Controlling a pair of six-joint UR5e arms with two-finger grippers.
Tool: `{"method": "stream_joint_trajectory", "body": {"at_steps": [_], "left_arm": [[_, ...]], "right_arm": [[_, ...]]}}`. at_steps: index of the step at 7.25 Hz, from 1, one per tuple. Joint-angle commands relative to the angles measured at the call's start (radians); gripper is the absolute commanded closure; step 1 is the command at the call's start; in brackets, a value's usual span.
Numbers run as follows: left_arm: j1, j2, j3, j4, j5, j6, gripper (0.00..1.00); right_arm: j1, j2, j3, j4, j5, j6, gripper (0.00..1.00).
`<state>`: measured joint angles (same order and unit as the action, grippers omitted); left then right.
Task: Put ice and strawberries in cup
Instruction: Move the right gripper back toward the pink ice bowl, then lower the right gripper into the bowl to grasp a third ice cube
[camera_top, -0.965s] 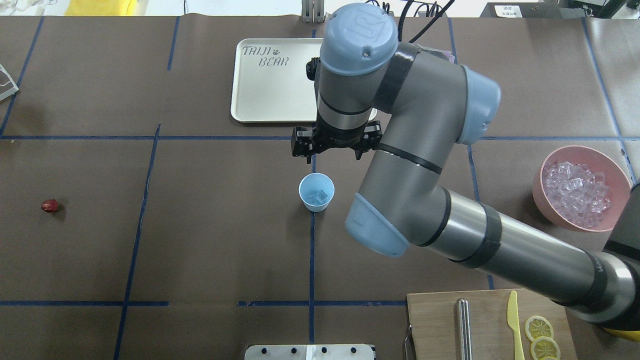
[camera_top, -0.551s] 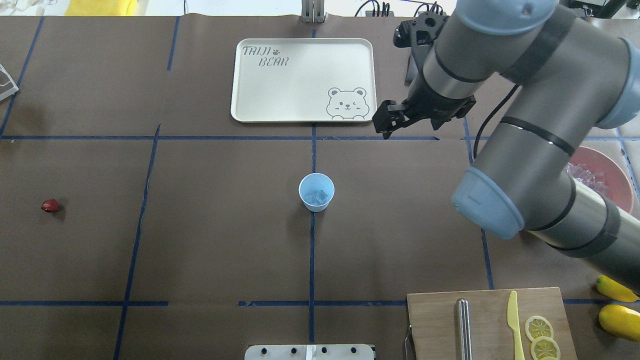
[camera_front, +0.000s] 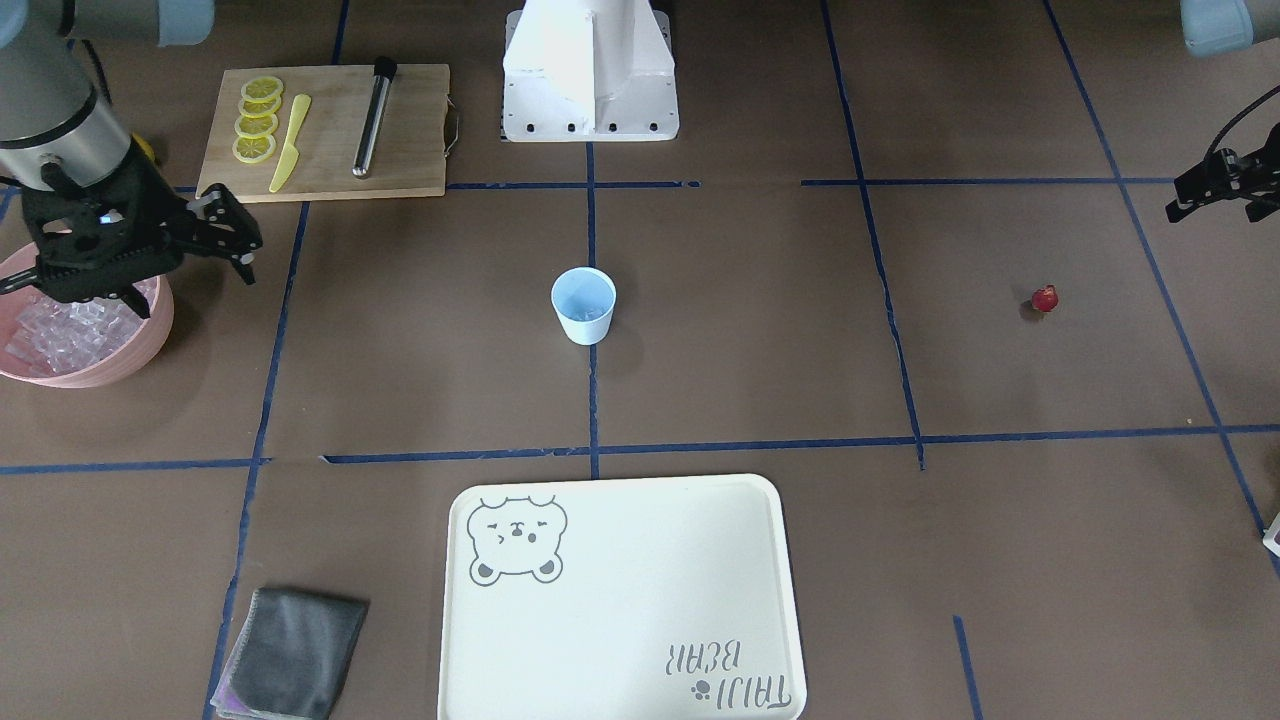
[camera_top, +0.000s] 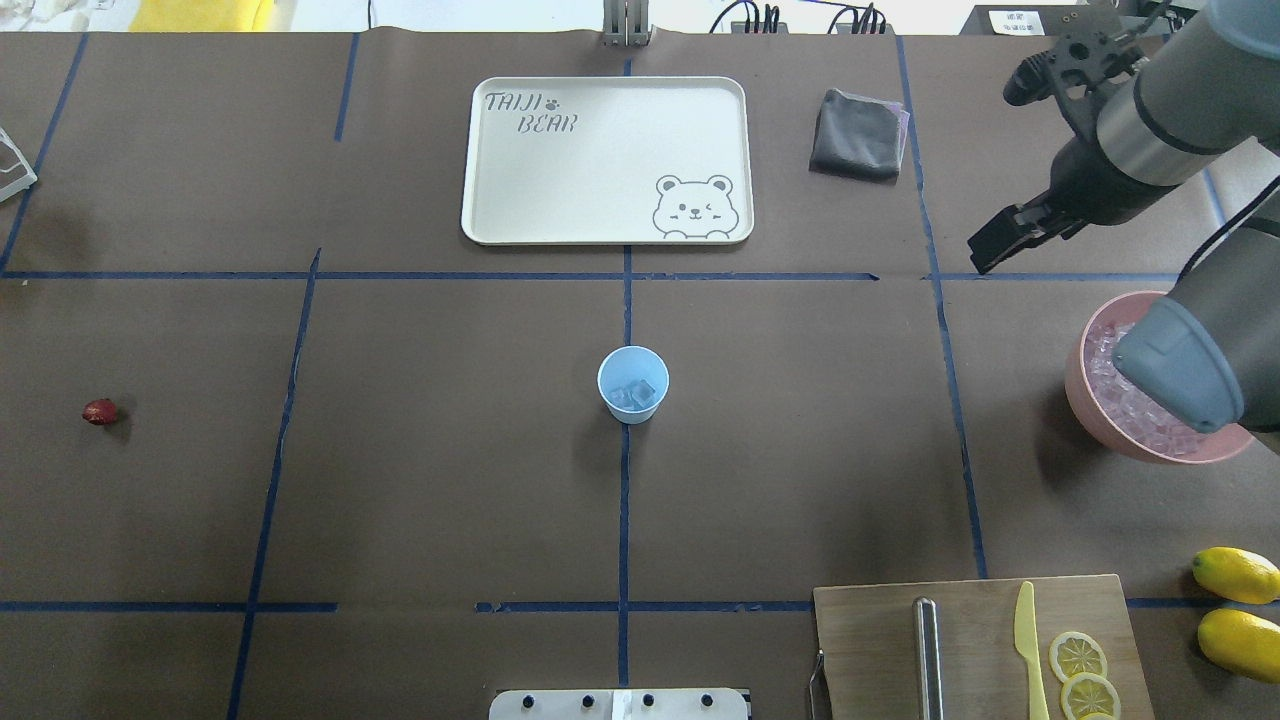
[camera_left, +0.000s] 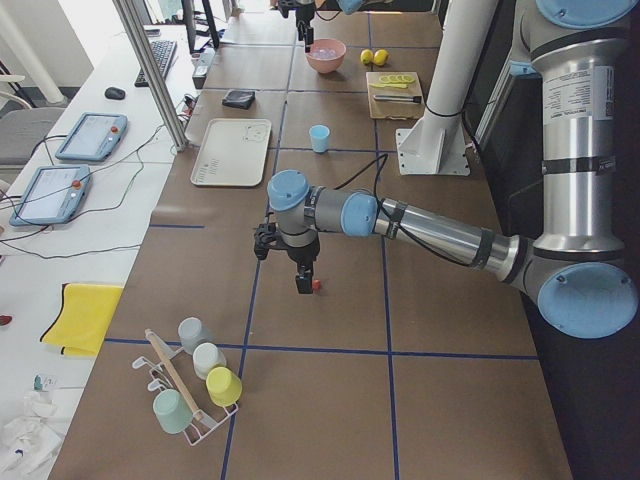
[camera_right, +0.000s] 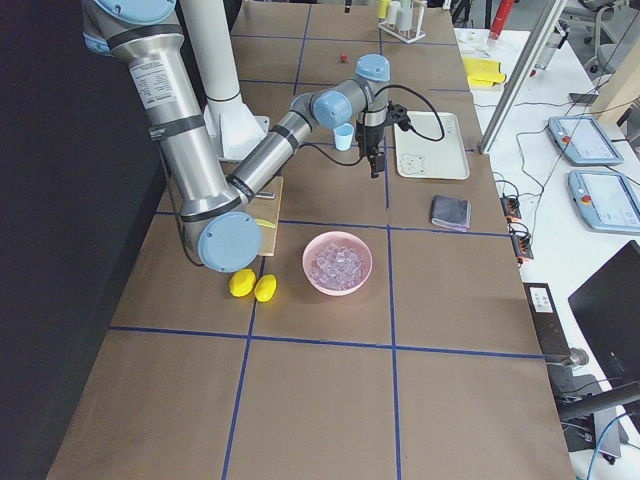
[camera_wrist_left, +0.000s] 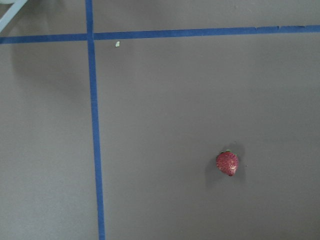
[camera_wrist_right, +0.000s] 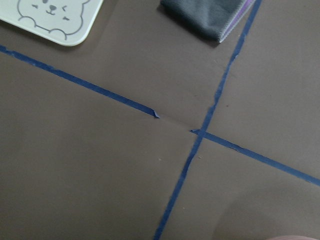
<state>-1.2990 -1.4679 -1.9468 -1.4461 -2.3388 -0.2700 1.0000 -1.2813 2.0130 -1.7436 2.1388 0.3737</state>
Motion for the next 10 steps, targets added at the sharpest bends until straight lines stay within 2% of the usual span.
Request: {"method": "stream_joint_trajectory", "body": {"at_steps": [1, 2, 3, 4, 8, 10], "left_arm": [[0.035, 0.0, 0.002, -0.022, 0.003, -0.044, 0.0], [0.038, 0.0, 0.003, -0.022, 0.003, -0.044, 0.0], [0.049, -0.015, 0.017, -0.022, 0.003, -0.044, 0.0], [0.05, -0.026, 0.037, -0.023, 0.003, -0.044, 0.0], [0.05, -0.035, 0.035, -0.023, 0.003, -0.046, 0.0], [0.052, -0.035, 0.034, -0.023, 0.003, -0.048, 0.0]], "right_arm": [[0.07, -0.125, -0.022, 0.073, 0.05, -0.132, 0.0], [0.086, -0.183, -0.06, 0.173, 0.05, -0.147, 0.0], [0.098, -0.216, -0.136, 0.322, 0.053, -0.144, 0.0], [0.106, -0.227, -0.195, 0.39, 0.055, -0.144, 0.0], [0.103, -0.314, -0.201, 0.395, 0.067, -0.127, 0.01], [0.066, -0.331, -0.198, 0.397, 0.069, -0.127, 0.01]]}}
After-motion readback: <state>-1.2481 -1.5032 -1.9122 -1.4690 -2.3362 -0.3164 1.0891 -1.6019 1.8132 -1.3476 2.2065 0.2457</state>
